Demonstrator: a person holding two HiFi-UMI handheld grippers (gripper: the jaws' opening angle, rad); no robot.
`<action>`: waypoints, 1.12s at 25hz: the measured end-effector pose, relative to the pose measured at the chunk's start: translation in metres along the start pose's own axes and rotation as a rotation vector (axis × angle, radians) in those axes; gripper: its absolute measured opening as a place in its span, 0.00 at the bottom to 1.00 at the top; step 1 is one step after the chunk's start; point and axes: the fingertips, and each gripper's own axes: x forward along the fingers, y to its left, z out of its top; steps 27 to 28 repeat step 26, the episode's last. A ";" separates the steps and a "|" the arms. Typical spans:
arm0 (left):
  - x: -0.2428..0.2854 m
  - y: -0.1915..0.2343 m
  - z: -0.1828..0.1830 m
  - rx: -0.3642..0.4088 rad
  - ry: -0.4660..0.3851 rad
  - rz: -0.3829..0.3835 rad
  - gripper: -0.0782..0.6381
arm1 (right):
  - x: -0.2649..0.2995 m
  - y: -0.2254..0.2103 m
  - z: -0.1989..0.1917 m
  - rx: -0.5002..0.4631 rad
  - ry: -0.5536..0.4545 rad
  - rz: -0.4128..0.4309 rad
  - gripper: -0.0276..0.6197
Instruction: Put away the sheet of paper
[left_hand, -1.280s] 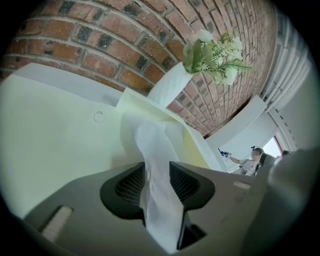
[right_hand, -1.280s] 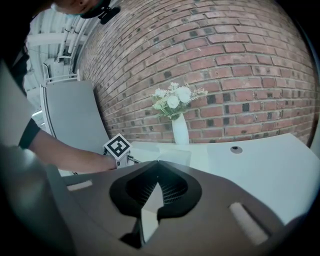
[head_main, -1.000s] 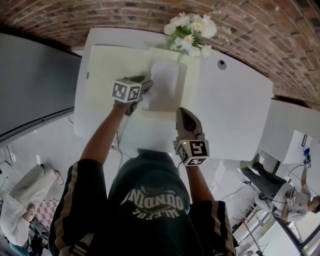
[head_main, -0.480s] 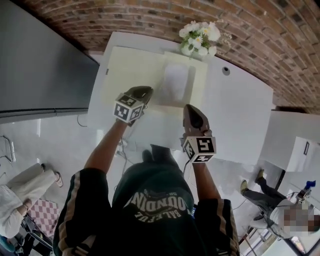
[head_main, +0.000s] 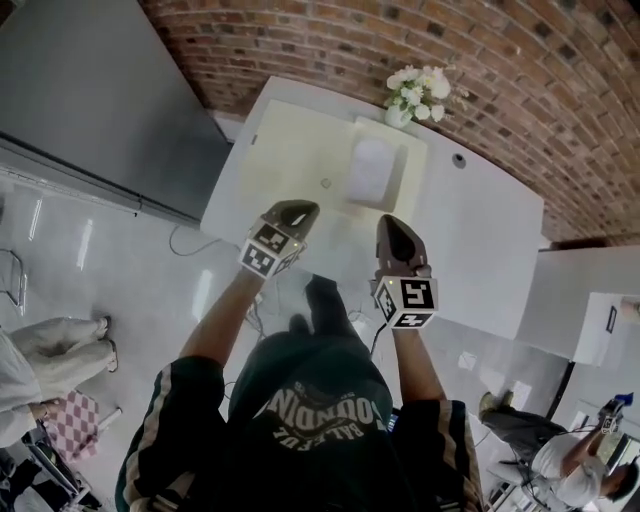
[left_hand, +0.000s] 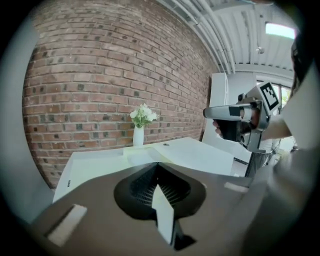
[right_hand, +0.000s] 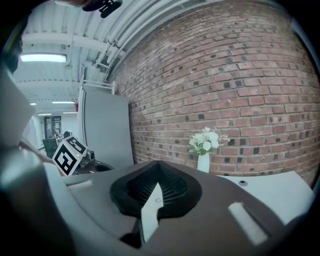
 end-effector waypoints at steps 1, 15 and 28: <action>-0.010 -0.003 0.002 0.006 -0.013 0.006 0.12 | -0.005 0.006 0.003 -0.010 -0.006 0.001 0.04; -0.071 -0.038 0.024 0.018 -0.075 0.016 0.12 | -0.053 0.041 0.024 -0.043 -0.040 -0.004 0.04; -0.071 -0.054 0.036 0.015 -0.063 0.047 0.12 | -0.062 0.029 0.029 -0.030 -0.033 0.021 0.04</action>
